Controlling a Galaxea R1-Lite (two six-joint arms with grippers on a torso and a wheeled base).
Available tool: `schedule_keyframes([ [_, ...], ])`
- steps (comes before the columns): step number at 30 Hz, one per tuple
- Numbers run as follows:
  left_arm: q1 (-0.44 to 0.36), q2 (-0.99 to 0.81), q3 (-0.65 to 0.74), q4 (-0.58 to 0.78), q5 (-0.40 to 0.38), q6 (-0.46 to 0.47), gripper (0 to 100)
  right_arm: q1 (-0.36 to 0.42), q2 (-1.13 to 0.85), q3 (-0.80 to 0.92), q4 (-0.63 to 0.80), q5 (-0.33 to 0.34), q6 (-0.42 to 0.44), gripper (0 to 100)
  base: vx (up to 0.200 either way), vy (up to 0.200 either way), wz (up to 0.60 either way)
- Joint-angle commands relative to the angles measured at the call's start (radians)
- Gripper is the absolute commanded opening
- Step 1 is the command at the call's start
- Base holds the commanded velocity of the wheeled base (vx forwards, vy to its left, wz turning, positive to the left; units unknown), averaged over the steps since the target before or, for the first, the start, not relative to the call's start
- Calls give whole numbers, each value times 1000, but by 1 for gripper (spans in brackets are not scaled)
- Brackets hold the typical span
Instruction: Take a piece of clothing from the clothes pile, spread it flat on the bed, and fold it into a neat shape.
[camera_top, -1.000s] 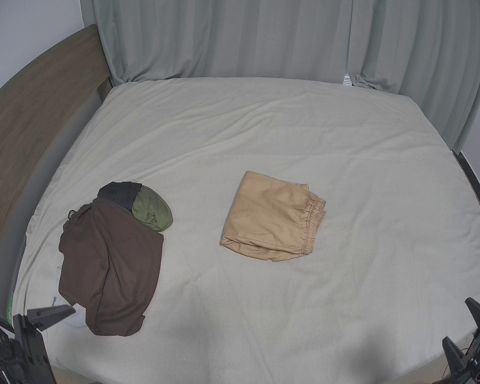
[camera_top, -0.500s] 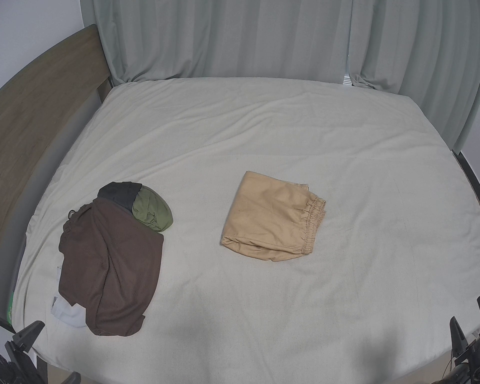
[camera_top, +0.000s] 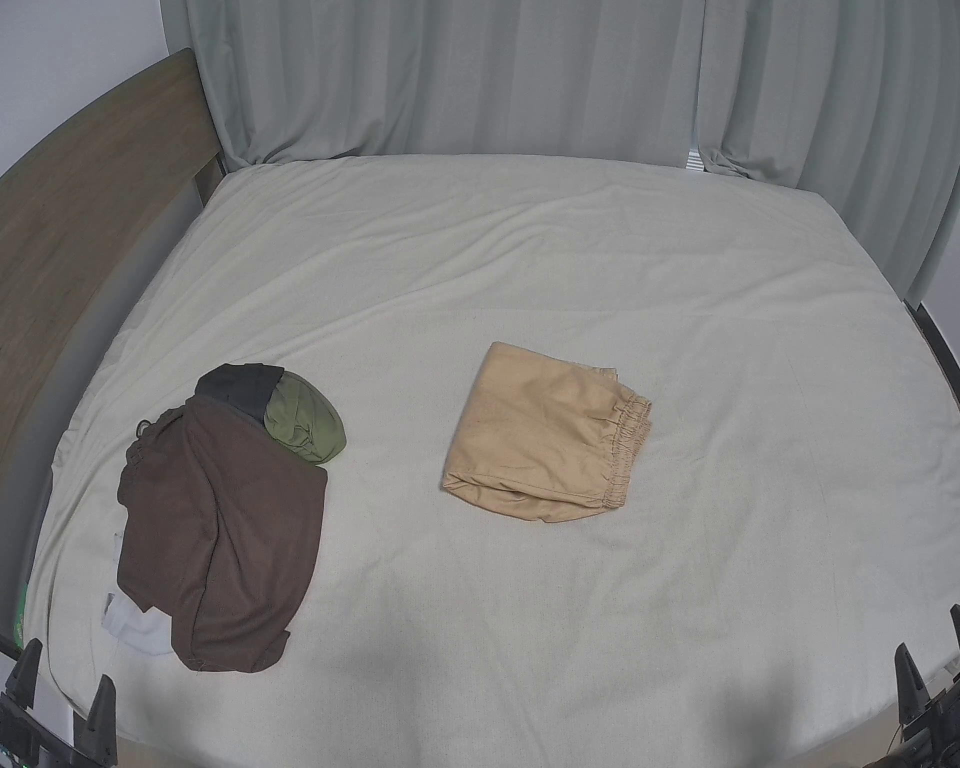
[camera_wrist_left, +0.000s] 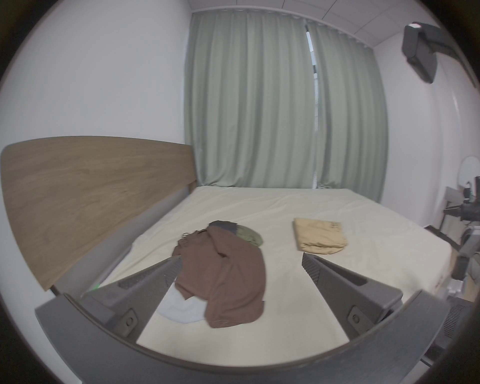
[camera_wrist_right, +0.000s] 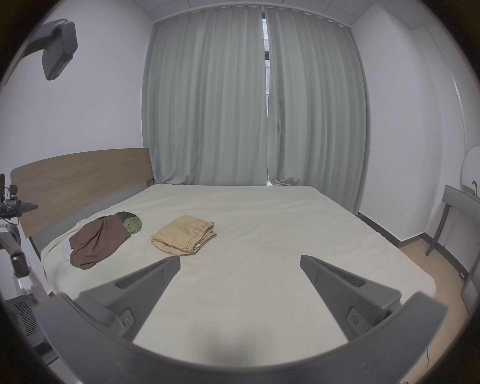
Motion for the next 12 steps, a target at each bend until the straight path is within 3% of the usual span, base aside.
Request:
schedule_keyframes([
  [1, 6, -16, 18, 11, 11, 12, 100, -6, -15, 18, 6, 5, -5, 100, 0, 0, 0],
  [12, 3, -18, 18, 13, 0, 3, 100, -2, -15, 18, 8, 2, 10, 100, 0, 0, 0],
])
